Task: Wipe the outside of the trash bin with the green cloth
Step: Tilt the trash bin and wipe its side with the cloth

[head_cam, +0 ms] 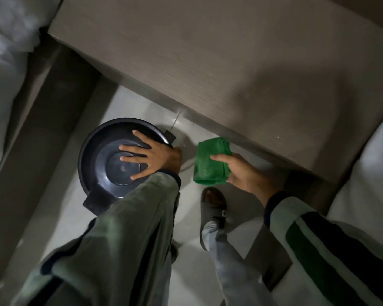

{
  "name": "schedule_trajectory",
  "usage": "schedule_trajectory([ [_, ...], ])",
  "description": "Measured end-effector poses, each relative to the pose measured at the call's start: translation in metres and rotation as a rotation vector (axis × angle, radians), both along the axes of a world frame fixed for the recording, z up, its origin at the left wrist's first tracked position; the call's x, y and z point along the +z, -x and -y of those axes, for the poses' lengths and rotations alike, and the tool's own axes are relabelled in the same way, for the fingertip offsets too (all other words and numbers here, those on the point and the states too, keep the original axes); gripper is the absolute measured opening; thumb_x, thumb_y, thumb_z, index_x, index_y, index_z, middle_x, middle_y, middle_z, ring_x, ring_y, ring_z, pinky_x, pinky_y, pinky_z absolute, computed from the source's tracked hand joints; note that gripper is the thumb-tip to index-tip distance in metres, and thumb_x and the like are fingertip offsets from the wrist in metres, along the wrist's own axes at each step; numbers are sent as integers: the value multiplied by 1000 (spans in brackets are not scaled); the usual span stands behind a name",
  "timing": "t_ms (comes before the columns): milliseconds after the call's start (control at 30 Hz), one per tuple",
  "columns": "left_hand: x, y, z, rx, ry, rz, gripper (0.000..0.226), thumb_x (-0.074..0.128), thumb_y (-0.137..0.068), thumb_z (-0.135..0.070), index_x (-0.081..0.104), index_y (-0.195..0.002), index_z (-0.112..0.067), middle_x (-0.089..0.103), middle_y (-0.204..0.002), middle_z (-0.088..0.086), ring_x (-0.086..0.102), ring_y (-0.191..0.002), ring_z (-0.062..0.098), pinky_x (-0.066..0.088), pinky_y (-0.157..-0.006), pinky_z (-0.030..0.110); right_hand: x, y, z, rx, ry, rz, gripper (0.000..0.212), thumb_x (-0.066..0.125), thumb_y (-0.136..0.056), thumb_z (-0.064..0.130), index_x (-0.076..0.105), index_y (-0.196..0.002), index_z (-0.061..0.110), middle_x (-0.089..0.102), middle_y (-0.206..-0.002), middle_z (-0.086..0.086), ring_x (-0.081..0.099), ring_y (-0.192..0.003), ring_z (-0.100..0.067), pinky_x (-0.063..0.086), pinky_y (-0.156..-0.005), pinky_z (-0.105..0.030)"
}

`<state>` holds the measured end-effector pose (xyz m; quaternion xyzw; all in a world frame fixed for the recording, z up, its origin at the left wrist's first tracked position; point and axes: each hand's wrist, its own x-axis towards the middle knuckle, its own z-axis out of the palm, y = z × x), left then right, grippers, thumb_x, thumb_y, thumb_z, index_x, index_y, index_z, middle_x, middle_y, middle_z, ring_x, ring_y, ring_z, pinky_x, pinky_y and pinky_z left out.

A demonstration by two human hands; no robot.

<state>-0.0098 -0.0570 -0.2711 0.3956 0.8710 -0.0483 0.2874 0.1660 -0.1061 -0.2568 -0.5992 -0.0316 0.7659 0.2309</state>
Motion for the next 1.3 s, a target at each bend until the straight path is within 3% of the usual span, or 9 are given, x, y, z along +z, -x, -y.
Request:
schedule_trajectory([
  [233,11,23,8,190,44,-129,112,67,-78,-58,-10,-155,-35,-10,-166,19,-6,-151,44,10,-104,81,-10,21,15,195,-20,375,33,60,-92,14,61,-124,6,70,-109,-13,69,-89,-26,60,-76,-35],
  [367,28,102,40,118,21,-20,135,88,-56,-46,-6,-154,-40,-11,-167,11,-6,-152,38,15,-107,78,-9,72,27,471,-148,561,50,53,-93,23,42,-142,23,60,-133,-18,60,-116,-37,51,-102,-45],
  [533,53,185,45,29,-28,114,115,64,-65,-80,-5,-151,-48,-6,-167,11,-1,-151,38,12,-111,73,-1,188,61,621,-571,719,77,57,-89,9,19,-155,23,42,-153,-14,47,-136,-33,45,-108,-48],
  [700,38,222,-16,207,-20,177,108,49,-65,-89,-3,-152,-51,-6,-167,17,-4,-151,45,4,-119,60,6,305,96,291,-643,794,68,57,-87,9,34,-150,21,34,-158,-14,38,-142,-35,42,-108,-55],
  [800,24,238,-44,278,-3,296,113,52,-64,-87,-7,-152,-49,-1,-167,19,10,-149,47,18,-118,61,-1,336,85,54,-589,585,63,43,-92,38,20,-151,32,13,-166,-5,17,-152,-25,30,-117,-55],
  [900,18,256,-69,350,10,410,115,63,-69,-76,-2,-156,-39,22,-164,14,33,-143,39,29,-113,62,-28,340,59,-9,-629,615,65,44,-94,41,19,-153,34,4,-167,-2,8,-154,-25,25,-120,-57],
  [1100,34,273,-81,367,214,557,86,50,-84,-72,35,-151,-20,52,-146,14,54,-125,35,37,-109,55,-110,296,19,-204,-190,552,64,45,-100,20,14,-154,32,12,-165,-10,20,-149,-37,27,-119,-58],
  [1233,52,260,-78,353,313,583,64,29,-93,-69,62,-110,-17,56,-136,20,57,-90,37,39,-78,59,-129,279,11,-320,147,438,58,39,-102,25,16,-155,27,43,-150,-20,47,-133,-42,39,-112,-48],
  [1300,56,257,-80,373,335,580,67,27,-92,-71,61,-113,-17,52,-143,22,58,-100,42,38,-80,64,-118,284,14,-342,233,373,53,40,-101,23,23,-151,23,48,-144,-23,50,-128,-42,42,-107,-48],
])
